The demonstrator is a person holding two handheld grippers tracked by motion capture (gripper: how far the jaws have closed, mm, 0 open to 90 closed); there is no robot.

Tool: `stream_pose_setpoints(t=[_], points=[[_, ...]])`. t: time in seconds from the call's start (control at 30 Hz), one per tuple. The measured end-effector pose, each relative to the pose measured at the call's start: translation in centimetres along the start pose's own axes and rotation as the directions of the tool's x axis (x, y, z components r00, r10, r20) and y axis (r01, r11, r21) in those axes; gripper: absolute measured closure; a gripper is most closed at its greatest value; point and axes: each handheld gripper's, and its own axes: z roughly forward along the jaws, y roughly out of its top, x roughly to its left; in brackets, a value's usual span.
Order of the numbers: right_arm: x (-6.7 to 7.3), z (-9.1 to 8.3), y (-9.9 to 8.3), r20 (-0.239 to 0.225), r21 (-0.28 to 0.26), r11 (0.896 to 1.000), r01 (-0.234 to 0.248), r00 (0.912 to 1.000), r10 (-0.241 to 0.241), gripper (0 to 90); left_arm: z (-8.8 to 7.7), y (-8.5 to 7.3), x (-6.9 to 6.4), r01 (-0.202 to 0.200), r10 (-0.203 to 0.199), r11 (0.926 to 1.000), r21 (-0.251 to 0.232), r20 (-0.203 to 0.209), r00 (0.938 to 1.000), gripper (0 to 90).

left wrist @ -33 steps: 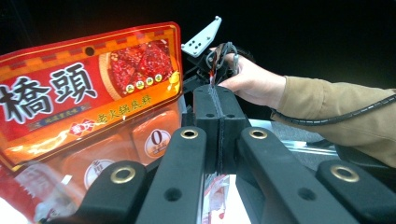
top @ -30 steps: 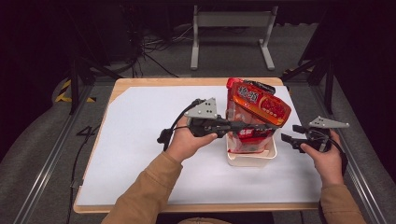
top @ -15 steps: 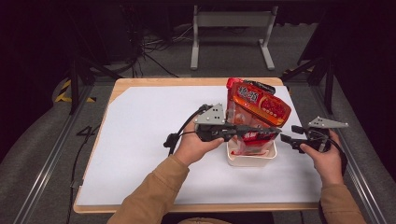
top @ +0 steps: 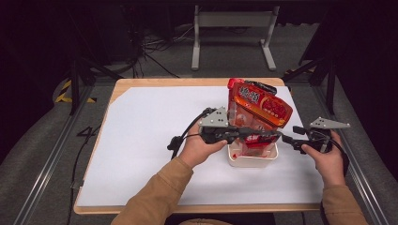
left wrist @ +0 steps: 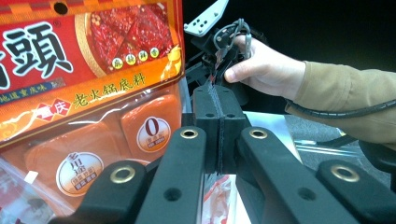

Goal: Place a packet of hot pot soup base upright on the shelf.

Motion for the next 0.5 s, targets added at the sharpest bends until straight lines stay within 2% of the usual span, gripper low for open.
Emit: stream_pose_setpoints(t=[0.5], points=[[0.1, 0.0, 0.0, -0.003, 0.001, 1.0, 0.0, 1.0, 0.0, 31.1, 0.3, -1.3, 0.5, 0.019, -0.019, 0.9996, 0.022, -0.011, 0.9998, 89.8]])
